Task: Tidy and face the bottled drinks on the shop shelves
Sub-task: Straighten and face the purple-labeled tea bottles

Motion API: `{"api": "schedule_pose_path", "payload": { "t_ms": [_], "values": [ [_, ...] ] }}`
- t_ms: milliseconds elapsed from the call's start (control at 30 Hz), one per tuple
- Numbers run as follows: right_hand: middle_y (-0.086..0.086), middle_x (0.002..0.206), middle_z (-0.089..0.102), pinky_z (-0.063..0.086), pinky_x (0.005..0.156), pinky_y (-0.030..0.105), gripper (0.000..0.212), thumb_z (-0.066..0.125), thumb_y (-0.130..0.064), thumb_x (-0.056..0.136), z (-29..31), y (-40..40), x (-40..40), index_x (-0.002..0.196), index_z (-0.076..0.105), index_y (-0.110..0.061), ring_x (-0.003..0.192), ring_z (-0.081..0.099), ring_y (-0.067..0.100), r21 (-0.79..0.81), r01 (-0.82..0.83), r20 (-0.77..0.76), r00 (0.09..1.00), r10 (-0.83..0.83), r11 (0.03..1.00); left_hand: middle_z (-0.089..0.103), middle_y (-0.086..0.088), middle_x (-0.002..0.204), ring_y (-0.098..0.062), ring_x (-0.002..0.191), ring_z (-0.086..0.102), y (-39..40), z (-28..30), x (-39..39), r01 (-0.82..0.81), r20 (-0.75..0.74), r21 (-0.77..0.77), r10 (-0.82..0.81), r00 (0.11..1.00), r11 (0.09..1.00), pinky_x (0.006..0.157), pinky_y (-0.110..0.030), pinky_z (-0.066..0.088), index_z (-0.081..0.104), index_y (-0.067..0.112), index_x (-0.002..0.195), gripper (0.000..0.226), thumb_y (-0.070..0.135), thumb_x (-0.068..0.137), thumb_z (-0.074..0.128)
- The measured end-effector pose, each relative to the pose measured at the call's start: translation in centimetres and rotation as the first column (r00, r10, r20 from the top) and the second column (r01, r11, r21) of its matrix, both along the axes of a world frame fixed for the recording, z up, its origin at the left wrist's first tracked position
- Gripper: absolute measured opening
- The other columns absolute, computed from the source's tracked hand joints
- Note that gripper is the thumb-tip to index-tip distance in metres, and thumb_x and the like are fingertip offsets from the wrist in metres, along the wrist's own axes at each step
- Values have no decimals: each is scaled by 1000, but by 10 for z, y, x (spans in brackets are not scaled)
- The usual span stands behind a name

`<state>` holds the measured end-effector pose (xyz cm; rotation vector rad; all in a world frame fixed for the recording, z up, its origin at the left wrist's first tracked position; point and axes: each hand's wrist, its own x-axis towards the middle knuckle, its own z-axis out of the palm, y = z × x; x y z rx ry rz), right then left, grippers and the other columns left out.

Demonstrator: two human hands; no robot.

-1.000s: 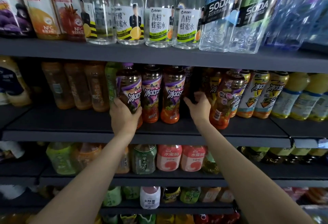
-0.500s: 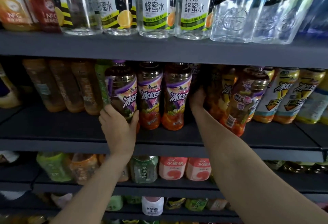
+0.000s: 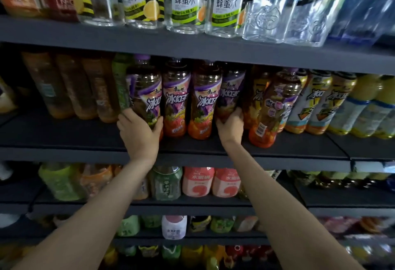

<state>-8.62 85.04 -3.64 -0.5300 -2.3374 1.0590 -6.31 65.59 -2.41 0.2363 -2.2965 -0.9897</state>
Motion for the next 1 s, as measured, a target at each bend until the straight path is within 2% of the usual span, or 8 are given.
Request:
{"api": "schedule_pose_path", "payload": {
  "t_ms": [267,367,467,600,733,800,867,1000],
  "values": [
    [16,131,50,41,96,31,76,79,-25,76,27,-6,59,132,35,0,123,47,30,-160,-47,-130,991,26,986,35,-22,134,-36,125,35,-17,8,9,151,154,134,-171,973,979,102,-43,36,31,-2,133,74,28,79,72],
    [13,127,54,37,77,14,68,78,-24,77,50,-7,67,128,39,-1,118,51,27,-166,-62,-143,989,38,984,39,-21,128,-33,118,40,-20,3,34,150,-76,65,-145,987,987,98,-38,37,40,1,126,56,18,81,70],
    [9,121,55,33,70,12,71,79,-26,76,59,-6,86,130,39,-3,112,52,23,-124,-85,-94,993,74,989,49,-13,118,-22,110,48,-11,0,58,375,-218,6,-365,905,927,87,-17,35,46,5,118,38,12,85,64],
    [-4,110,63,48,87,29,62,83,-31,69,63,-5,114,118,54,-9,104,58,13,-282,-176,-84,984,158,943,54,0,122,-12,109,52,8,16,71,680,76,432,-775,627,592,91,-24,41,44,18,124,43,26,87,63],
    [8,107,70,53,91,40,40,77,-24,76,77,-11,138,108,60,-7,101,66,23,-648,-337,-204,941,271,683,61,-17,122,-29,112,59,9,26,94,339,70,930,-974,216,142,95,-37,50,51,12,124,55,42,79,59],
    [10,109,68,55,86,35,38,71,-21,82,87,-14,147,112,57,-4,99,66,22,-680,-382,-247,923,295,626,64,-20,116,-30,107,62,9,32,101,305,-68,952,-975,211,-1,90,-35,53,51,6,122,50,34,82,59],
    [11,110,67,56,79,29,39,67,-21,86,93,-17,155,119,55,-2,99,66,21,-695,-378,-242,924,296,611,62,-13,114,-25,101,64,9,37,105,378,-94,925,-942,322,37,86,-33,55,47,7,121,44,22,84,63],
    [21,114,61,59,72,33,55,69,-27,84,91,-28,165,125,47,3,98,64,29,-850,-283,-190,952,242,445,49,0,120,-13,107,50,-6,43,103,713,25,434,-799,601,550,92,-29,43,45,25,117,59,20,70,80]
  ]
}}
